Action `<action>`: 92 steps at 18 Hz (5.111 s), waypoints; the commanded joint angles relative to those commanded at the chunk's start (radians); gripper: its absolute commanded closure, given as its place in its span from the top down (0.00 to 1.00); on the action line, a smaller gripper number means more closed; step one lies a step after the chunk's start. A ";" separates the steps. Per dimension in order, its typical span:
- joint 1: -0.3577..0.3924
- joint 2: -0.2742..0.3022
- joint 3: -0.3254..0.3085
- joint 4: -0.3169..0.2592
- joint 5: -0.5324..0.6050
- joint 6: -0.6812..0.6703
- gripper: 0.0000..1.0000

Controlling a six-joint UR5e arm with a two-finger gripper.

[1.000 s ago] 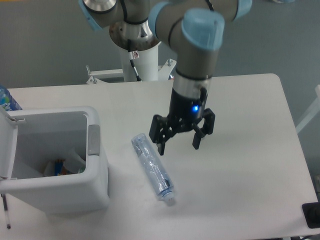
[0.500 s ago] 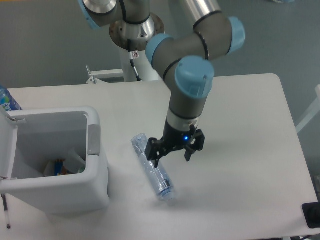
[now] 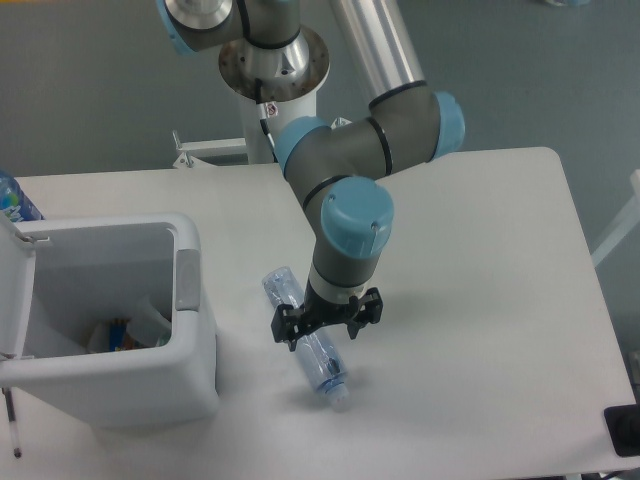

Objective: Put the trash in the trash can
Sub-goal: 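Lower the gripper onto the bottle and rotate to align with it, then close the gripper around the bottle's capped end, then lift the clear plastic bottle up off the table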

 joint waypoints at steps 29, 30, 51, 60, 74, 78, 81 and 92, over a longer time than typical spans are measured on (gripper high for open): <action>-0.086 -0.106 -0.002 0.044 0.193 -0.057 1.00; -0.086 -0.104 -0.002 0.043 0.193 -0.055 1.00; -0.087 -0.098 -0.009 0.034 0.223 -0.052 0.70; -0.087 -0.094 -0.009 0.034 0.224 -0.049 0.67; -0.081 -0.052 0.011 0.034 0.221 -0.038 0.60; -0.077 -0.016 0.038 0.046 0.222 -0.040 0.60; -0.062 0.050 0.127 0.044 0.190 -0.054 0.60; -0.052 0.132 0.274 0.282 0.054 -0.256 0.55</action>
